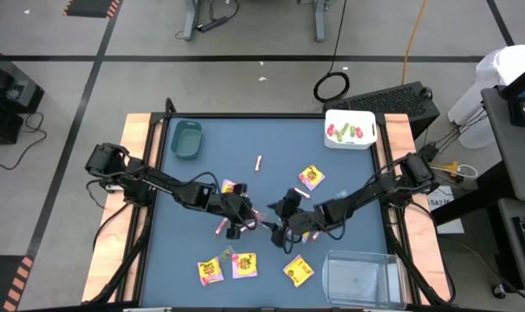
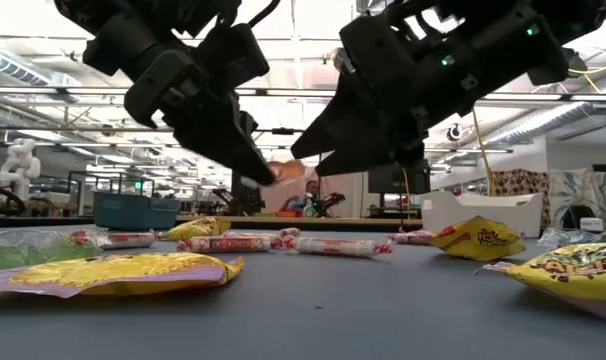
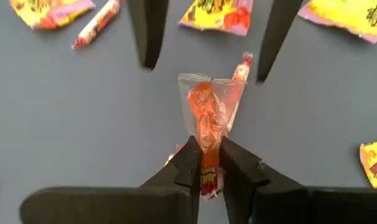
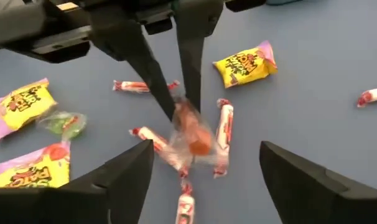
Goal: Sort candy
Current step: Put the orange gummy into the white bin
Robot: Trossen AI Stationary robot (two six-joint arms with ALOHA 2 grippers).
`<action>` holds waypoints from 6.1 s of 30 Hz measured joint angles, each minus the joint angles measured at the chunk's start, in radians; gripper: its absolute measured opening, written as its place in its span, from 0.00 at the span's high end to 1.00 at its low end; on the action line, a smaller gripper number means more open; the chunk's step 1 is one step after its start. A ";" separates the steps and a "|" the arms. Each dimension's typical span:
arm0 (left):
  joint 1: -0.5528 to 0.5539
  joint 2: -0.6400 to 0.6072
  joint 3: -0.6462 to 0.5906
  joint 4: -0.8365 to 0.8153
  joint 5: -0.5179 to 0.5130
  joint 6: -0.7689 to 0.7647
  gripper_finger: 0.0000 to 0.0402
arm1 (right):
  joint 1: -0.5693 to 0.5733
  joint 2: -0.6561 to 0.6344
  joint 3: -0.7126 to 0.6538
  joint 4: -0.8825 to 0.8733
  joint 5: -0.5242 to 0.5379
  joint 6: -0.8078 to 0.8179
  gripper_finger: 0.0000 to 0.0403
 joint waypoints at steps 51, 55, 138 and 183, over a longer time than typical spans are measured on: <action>0.053 -0.163 0.011 0.028 -0.064 0.221 0.33 | -0.213 -0.556 0.000 -0.590 -0.329 -0.319 0.89; 0.088 -0.162 0.007 0.027 -0.064 0.220 0.33 | -0.221 -0.723 0.000 -0.695 -0.241 -0.318 0.89; 0.107 -0.162 -0.004 0.020 -0.053 0.087 0.33 | -0.220 -1.151 -0.233 -0.593 0.056 -0.472 0.89; 0.021 -0.161 -0.004 -0.333 -0.097 -0.290 0.33 | -1.118 -0.782 -0.231 -0.784 -0.181 -0.245 0.89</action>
